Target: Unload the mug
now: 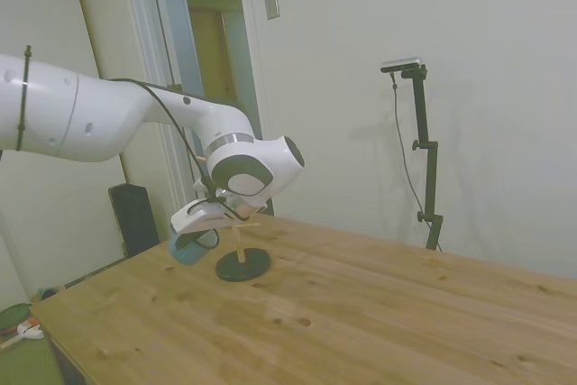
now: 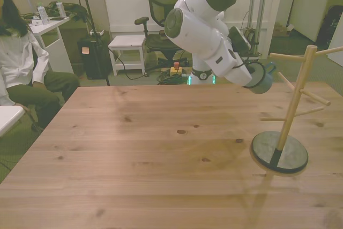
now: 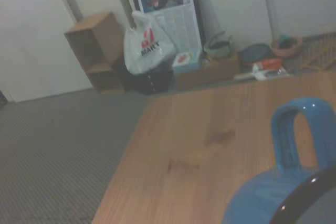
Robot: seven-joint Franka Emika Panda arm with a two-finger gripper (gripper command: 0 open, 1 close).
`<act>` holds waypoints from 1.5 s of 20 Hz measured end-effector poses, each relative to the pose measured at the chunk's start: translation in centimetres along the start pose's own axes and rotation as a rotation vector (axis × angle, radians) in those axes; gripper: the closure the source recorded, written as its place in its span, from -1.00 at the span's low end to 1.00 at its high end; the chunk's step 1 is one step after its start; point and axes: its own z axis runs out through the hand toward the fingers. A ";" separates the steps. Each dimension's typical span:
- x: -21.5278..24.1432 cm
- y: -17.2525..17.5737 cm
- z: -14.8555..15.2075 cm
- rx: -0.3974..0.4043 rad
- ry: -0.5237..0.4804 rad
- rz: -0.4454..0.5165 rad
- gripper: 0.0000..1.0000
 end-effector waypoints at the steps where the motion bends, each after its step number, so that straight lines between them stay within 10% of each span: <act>1: -1.0 -0.1 -0.7 -0.035 0.005 0.030 1.00; 13: -10.1 2.5 -12.1 -0.446 0.144 0.454 1.00; 19: -11.4 8.3 -11.8 -0.570 0.152 0.688 1.00; 30: -10.5 9.2 -13.4 -0.771 0.164 0.827 1.00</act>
